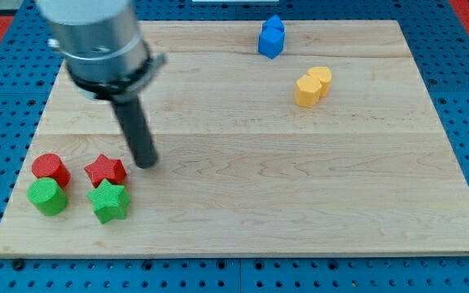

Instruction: Push the green star to the right side of the green circle

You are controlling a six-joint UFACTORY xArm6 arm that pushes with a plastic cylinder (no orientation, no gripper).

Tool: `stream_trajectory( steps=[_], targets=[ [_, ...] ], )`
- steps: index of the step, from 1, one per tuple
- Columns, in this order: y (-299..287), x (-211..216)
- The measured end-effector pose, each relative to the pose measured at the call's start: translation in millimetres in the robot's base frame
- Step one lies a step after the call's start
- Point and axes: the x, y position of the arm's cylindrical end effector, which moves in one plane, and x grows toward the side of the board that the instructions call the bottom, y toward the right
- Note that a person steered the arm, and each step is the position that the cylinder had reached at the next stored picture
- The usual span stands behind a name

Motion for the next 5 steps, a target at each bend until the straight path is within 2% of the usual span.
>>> stream_trajectory(
  steps=[1,2,3,4,5],
  targets=[
    [21,77],
    [-12,99],
    [-55,53],
    [-82,50],
    [-25,45]
  ],
)
